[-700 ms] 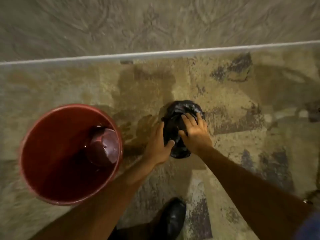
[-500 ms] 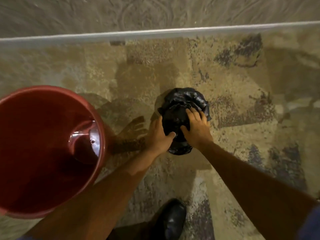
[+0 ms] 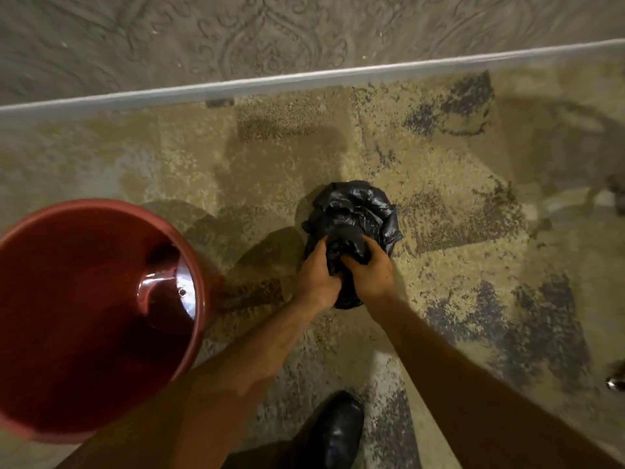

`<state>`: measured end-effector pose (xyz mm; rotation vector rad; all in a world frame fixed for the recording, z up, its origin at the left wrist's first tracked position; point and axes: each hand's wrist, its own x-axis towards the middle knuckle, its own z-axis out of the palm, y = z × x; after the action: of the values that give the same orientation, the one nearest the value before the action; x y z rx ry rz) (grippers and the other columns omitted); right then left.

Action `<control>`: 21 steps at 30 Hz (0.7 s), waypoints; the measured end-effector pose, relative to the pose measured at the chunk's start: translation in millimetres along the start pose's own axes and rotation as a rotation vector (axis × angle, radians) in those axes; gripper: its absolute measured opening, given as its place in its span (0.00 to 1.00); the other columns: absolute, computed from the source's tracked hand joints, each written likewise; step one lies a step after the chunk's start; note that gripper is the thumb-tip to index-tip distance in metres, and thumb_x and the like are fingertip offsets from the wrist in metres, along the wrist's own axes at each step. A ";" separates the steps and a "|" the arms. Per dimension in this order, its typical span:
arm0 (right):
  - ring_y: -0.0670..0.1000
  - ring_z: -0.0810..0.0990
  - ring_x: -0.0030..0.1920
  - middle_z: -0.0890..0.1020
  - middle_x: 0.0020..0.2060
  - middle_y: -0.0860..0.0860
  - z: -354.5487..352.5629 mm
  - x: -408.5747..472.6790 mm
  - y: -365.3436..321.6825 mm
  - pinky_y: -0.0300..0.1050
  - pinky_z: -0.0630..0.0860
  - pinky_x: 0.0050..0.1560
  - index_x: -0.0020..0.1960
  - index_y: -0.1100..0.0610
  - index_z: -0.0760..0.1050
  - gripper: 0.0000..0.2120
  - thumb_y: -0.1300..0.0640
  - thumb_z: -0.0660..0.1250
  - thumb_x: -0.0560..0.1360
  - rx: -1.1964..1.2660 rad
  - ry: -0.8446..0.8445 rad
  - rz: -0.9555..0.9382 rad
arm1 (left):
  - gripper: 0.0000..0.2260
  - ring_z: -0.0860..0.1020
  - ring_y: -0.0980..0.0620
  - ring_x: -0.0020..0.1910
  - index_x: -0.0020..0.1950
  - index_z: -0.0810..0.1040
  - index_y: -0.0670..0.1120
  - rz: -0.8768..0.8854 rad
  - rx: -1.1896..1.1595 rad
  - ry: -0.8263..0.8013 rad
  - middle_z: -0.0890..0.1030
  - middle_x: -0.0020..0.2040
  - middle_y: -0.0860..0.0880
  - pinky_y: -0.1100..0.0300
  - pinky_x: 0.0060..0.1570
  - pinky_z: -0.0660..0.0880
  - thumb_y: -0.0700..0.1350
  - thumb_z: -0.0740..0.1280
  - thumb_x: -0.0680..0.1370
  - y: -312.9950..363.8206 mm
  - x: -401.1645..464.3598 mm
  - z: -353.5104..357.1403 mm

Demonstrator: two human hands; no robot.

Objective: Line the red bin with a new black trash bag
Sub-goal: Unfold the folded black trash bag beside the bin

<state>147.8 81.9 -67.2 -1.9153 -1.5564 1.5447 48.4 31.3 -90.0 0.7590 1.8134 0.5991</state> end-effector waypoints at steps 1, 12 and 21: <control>0.54 0.80 0.60 0.82 0.59 0.52 -6.9 -8.7 -8.7 0.55 0.77 0.63 0.68 0.53 0.75 0.19 0.60 0.69 0.77 0.063 0.006 0.022 | 0.28 0.75 0.49 0.67 0.78 0.64 0.54 0.041 -0.003 -0.008 0.76 0.69 0.49 0.55 0.62 0.74 0.44 0.67 0.79 8.9 -9.0 -7.7; 0.55 0.84 0.56 0.85 0.54 0.52 -90.2 -111.4 -128.3 0.48 0.84 0.46 0.62 0.50 0.76 0.20 0.67 0.72 0.74 0.480 -0.076 0.152 | 0.13 0.79 0.51 0.60 0.66 0.75 0.52 0.062 -0.190 0.054 0.81 0.57 0.55 0.57 0.55 0.77 0.46 0.64 0.82 146.7 -82.9 -127.0; 0.55 0.88 0.44 0.88 0.44 0.54 -135.2 -165.8 -174.2 0.47 0.84 0.38 0.50 0.61 0.83 0.10 0.56 0.66 0.81 0.704 0.142 0.236 | 0.29 0.73 0.51 0.65 0.72 0.70 0.50 0.178 -0.012 0.340 0.75 0.67 0.50 0.52 0.63 0.69 0.62 0.69 0.76 187.9 -146.1 -176.1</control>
<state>177.5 73.6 206.9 -1.7604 -0.6056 1.6932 -36.8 41.9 193.4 0.8562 2.0615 0.8987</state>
